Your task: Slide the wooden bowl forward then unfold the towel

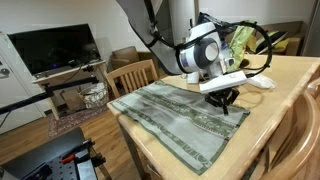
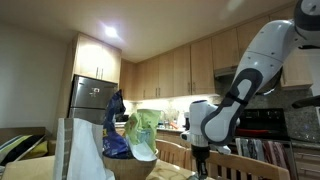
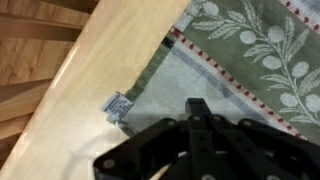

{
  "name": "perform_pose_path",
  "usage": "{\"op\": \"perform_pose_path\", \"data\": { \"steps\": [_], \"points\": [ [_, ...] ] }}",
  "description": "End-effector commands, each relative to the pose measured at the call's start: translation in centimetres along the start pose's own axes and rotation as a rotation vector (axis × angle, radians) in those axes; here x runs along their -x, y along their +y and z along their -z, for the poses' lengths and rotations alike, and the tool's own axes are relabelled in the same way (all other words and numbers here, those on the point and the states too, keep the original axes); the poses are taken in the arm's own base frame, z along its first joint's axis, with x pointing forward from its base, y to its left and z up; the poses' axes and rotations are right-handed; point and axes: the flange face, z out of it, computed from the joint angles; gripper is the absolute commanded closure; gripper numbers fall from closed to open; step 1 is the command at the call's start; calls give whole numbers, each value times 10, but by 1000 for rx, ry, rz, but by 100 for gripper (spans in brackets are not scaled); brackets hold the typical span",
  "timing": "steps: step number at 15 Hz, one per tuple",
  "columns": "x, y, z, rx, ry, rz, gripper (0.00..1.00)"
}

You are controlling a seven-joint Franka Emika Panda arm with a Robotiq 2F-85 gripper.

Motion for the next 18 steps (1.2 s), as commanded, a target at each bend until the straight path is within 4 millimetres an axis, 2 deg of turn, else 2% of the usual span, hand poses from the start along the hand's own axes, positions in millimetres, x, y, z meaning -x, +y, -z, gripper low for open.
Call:
{"op": "perform_pose_path", "data": {
  "steps": [1, 6, 9, 13, 18],
  "points": [
    [1, -16, 12, -22, -3, 20, 96],
    [-17, -42, 8, -36, -16, 68, 97],
    [-24, -49, 4, -44, -27, 77, 97],
    [-29, -51, -2, -42, -43, 73, 96],
    [-34, -39, -8, -31, -49, 47, 96]
  ]
}}
